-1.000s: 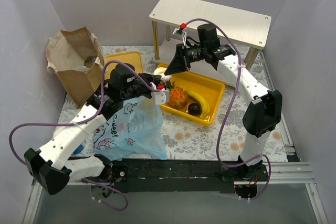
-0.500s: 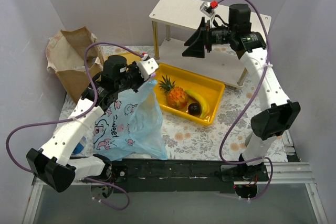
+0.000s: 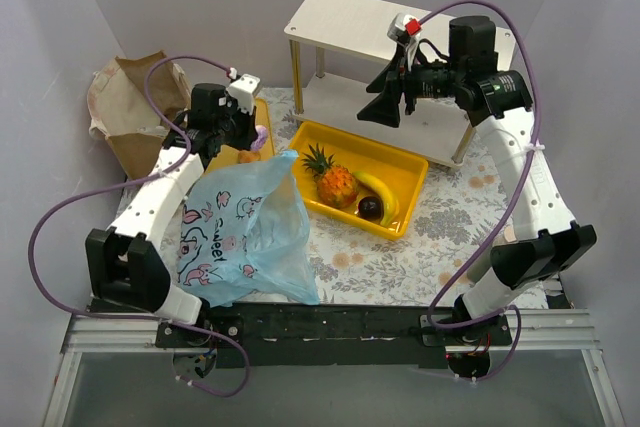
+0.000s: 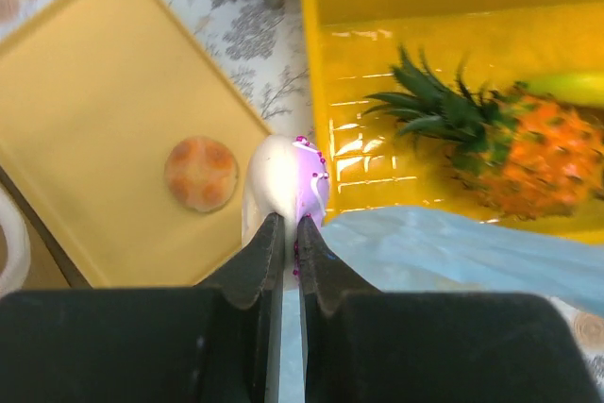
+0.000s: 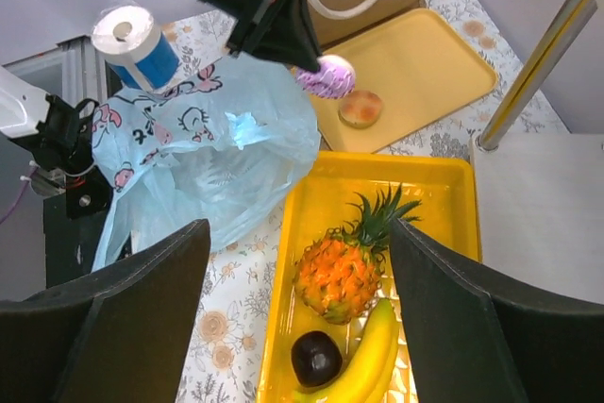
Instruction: Untie the knot of the grocery bags and take out the mixed food
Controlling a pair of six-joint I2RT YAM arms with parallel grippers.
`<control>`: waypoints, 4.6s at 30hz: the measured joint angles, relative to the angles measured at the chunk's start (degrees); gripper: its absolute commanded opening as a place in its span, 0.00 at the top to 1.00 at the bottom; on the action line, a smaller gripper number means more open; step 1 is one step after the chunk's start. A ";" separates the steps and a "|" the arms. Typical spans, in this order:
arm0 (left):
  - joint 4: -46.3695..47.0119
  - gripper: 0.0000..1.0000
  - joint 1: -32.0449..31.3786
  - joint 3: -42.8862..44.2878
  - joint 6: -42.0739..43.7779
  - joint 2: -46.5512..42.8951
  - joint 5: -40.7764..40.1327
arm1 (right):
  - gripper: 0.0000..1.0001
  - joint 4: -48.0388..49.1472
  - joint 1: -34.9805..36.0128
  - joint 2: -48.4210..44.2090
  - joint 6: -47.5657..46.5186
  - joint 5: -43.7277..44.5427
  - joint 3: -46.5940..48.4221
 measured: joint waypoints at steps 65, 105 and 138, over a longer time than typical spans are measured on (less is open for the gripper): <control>25.14 0.14 13.27 13.40 -12.61 37.22 2.21 | 0.15 -8.20 0.04 -5.57 -10.51 13.31 -16.55; -25.09 0.02 23.58 -23.17 48.15 -4.68 -5.35 | 0.14 1.95 0.04 -3.93 -4.70 3.78 -20.92; -33.31 0.02 4.44 -3.34 41.11 -8.72 28.04 | 0.02 5.90 22.67 15.10 -2.08 -1.73 -22.93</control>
